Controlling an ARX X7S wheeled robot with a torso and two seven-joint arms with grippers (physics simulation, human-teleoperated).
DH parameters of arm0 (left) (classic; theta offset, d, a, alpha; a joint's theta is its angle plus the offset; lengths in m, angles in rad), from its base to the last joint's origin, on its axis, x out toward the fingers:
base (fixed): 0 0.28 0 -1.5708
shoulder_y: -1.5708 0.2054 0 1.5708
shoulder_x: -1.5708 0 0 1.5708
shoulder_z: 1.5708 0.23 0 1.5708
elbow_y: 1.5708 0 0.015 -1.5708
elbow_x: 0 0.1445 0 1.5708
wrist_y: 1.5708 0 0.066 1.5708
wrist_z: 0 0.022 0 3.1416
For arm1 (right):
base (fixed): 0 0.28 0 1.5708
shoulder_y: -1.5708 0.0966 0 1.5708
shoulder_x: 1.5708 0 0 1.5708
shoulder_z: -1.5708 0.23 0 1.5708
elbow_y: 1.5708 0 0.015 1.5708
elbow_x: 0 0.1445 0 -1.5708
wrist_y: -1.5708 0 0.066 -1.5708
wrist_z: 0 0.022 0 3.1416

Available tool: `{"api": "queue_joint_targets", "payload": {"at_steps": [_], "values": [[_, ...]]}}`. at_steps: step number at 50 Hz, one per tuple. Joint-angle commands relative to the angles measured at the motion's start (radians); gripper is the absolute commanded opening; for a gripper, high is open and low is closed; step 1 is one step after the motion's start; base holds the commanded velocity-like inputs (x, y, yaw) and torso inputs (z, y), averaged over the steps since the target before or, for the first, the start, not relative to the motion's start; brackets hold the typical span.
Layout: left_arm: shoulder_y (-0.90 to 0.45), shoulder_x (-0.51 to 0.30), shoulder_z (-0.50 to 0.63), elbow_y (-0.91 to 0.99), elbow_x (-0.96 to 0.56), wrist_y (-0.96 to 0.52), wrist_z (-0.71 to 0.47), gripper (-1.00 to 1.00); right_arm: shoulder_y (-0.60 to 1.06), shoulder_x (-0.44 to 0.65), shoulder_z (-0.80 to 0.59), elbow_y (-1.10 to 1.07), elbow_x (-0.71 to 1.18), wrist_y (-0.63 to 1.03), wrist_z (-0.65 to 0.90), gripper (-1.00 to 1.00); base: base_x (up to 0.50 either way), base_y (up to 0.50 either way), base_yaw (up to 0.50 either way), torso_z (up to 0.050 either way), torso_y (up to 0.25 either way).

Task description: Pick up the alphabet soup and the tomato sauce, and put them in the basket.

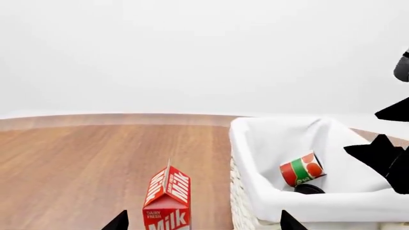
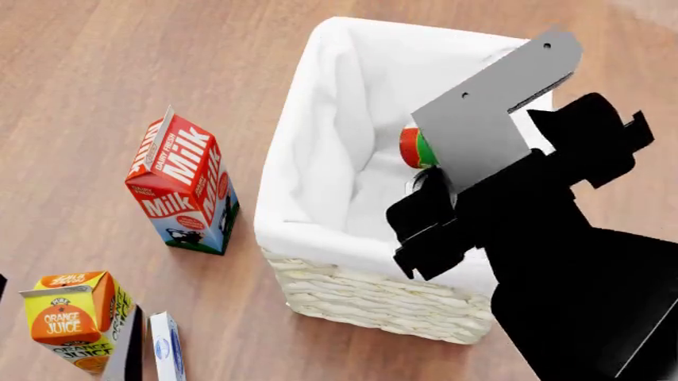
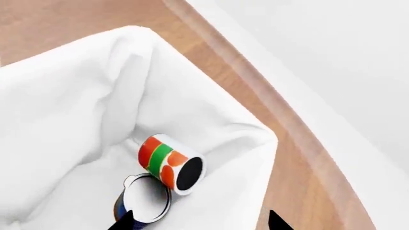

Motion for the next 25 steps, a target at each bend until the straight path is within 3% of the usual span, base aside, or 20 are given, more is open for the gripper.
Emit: {"api": "queue_joint_targets", "payload": {"at_steps": [1, 10, 25], "values": [[0.005, -0.011, -0.006, -0.004, 0.001, 0.012, -0.003, 1.0, -0.3, 0.079, 0.19, -0.245, 0.035, -0.16, 0.209, 1.0, 0.0, 0.0, 0.0, 0.0, 0.0], [0.006, -0.018, -0.009, -0.005, -0.002, 0.017, -0.004, 1.0, -0.499, 0.128, 0.312, -0.395, 0.043, -0.299, 0.313, 1.0, 0.0, 0.0, 0.0, 0.0, 0.0], [0.006, -0.024, -0.011, 0.005, -0.004, 0.013, -0.013, 1.0, -0.8, 0.16, 0.32, -0.431, -0.186, -0.568, 0.279, 1.0, 0.0, 0.0, 0.0, 0.0, 0.0]]}}
